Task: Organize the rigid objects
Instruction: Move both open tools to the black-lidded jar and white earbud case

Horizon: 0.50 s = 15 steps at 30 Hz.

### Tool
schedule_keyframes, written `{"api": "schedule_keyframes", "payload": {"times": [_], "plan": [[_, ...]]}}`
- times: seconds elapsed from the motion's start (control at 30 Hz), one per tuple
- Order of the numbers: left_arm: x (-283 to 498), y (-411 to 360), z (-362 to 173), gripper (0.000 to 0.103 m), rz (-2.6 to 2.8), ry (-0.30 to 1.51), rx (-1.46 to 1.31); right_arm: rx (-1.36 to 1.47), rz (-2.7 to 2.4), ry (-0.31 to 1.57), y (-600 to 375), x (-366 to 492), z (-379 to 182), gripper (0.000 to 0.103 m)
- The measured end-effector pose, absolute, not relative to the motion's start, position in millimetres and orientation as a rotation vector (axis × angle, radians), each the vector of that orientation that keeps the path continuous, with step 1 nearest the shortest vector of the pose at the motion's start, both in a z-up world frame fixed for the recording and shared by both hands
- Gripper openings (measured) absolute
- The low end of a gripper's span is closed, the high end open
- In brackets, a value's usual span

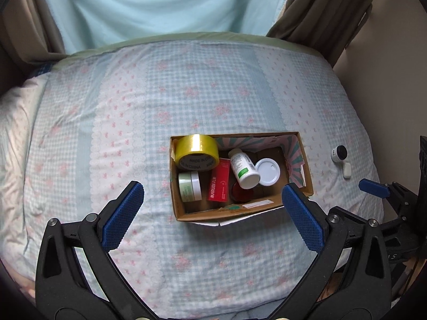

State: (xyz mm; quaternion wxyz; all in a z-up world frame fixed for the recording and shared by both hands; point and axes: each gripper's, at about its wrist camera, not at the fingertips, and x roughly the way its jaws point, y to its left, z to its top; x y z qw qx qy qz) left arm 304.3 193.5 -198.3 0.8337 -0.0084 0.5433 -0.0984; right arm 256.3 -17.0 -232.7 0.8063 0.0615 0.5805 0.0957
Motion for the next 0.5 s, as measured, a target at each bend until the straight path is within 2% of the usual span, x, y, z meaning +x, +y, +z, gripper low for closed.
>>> {"api": "schedule_keyframes", "payload": {"times": [0.3, 0.5], "plan": [[258, 101, -164, 0.103, -0.376, 0.956, 0.078, 0.188, -0.073, 1.151, -122, 191, -199, 0.103], [253, 6, -177, 0.103, -0.441, 0.997, 0.183, 0.198, -0.232, 1.213, -211, 164, -220, 0.103]]}}
